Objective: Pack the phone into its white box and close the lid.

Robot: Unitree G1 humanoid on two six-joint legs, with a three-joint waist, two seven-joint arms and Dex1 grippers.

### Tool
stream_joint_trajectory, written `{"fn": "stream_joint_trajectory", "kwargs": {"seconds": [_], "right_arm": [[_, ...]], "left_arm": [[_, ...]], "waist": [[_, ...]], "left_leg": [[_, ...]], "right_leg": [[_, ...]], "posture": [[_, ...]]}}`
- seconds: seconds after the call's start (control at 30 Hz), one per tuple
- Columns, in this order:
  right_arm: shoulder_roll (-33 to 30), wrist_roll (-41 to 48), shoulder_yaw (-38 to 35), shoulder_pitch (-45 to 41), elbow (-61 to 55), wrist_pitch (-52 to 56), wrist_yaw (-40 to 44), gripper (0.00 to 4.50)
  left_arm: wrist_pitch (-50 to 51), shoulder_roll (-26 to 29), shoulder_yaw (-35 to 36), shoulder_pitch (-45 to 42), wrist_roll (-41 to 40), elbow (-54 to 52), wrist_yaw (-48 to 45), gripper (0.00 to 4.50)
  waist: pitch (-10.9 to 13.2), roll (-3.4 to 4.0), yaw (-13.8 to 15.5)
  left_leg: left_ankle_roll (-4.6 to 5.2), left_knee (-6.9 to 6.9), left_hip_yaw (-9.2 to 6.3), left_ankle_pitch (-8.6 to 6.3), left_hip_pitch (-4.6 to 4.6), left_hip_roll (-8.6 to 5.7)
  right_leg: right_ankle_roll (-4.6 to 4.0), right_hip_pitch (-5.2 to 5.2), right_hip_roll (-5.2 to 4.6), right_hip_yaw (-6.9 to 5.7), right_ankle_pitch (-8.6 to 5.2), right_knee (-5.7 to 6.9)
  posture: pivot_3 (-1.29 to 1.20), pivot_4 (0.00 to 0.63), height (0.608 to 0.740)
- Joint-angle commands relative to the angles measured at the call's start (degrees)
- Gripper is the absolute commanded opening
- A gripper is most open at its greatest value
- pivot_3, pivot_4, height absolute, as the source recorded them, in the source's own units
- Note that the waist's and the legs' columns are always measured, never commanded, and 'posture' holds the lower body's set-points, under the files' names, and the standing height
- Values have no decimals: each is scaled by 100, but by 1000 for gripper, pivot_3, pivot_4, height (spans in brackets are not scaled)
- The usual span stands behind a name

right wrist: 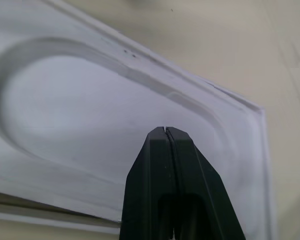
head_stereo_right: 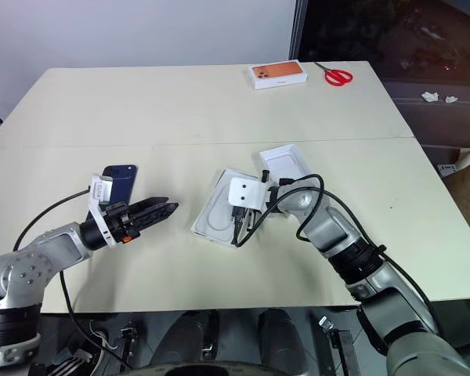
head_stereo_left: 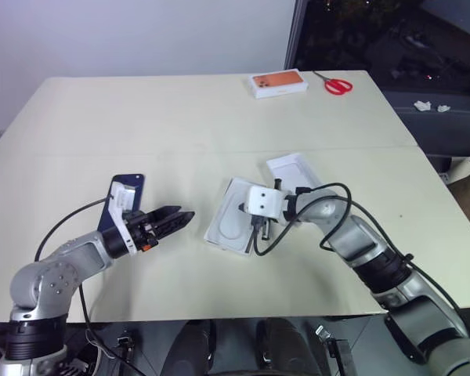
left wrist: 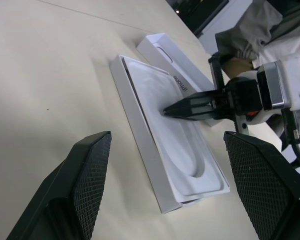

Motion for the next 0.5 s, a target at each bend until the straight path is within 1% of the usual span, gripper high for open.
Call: {"fn": "stream_joint_trajectory", "kwargs": {"seconds": [0.03, 0.3, 0.5], "right_arm": [[121, -158, -32, -220, 188, -412, -54, 33], [271, -393, 52, -176, 703, -1051, -4, 33], [516, -657, 81, -430, 1278, -1526, -145, 33]], "left_arm": [[-114, -41, 81, -69, 1, -47, 44, 3799], [-117, -66, 135, -78, -9, -12, 140, 3799], [-119, -83, 143, -53, -17, -46, 219, 3799]], "waist": [[0, 0, -6], [0, 0, -3], [0, 0, -23]], "left_leg": [[0, 0, 0, 0, 0, 0], [0, 0, 0, 0, 0, 0], [-3, 0, 0, 2, 1, 1]], "right_leg": [[0, 0, 0, 0, 0, 0], [0, 0, 0, 0, 0, 0], [0, -1, 3, 0, 0, 1]], "posture": [[0, 150, 740], [0, 150, 740], [0, 150, 740]]}}
